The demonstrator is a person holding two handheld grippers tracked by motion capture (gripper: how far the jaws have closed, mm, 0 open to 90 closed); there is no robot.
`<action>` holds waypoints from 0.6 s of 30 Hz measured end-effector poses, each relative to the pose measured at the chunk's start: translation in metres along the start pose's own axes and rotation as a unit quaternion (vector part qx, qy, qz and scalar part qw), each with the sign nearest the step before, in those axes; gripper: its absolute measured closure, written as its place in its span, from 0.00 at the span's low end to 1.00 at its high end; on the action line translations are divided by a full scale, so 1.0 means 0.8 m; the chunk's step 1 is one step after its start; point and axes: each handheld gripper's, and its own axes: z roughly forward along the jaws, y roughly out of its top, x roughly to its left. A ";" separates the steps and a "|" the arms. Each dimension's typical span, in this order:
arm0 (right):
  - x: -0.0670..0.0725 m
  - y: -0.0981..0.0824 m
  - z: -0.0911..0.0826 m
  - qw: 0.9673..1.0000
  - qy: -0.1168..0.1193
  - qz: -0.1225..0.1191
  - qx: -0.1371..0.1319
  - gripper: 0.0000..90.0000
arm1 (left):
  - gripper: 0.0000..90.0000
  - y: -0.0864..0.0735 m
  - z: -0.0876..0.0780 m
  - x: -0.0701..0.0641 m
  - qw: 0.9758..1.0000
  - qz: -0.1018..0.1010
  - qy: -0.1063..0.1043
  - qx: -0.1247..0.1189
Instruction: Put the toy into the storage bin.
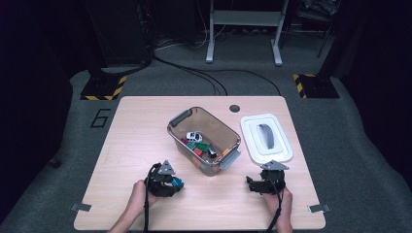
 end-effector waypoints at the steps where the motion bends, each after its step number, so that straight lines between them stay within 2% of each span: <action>1: 0.000 0.000 0.000 1.000 0.000 0.000 0.000 0.11 | 0.66 0.003 -0.003 0.001 1.000 0.000 0.001 -0.001; 8: 0.000 0.000 0.000 1.000 0.000 0.000 0.000 0.11 | 0.66 0.024 -0.025 0.013 1.000 -0.003 0.001 -0.017; 10: 0.000 0.000 0.000 1.000 0.000 0.000 0.000 0.11 | 0.66 0.029 -0.031 0.015 1.000 -0.002 0.009 -0.023; 18: 0.000 0.000 0.000 1.000 0.001 0.001 0.000 0.11 | 0.66 0.056 -0.063 0.026 0.999 -0.001 0.011 -0.045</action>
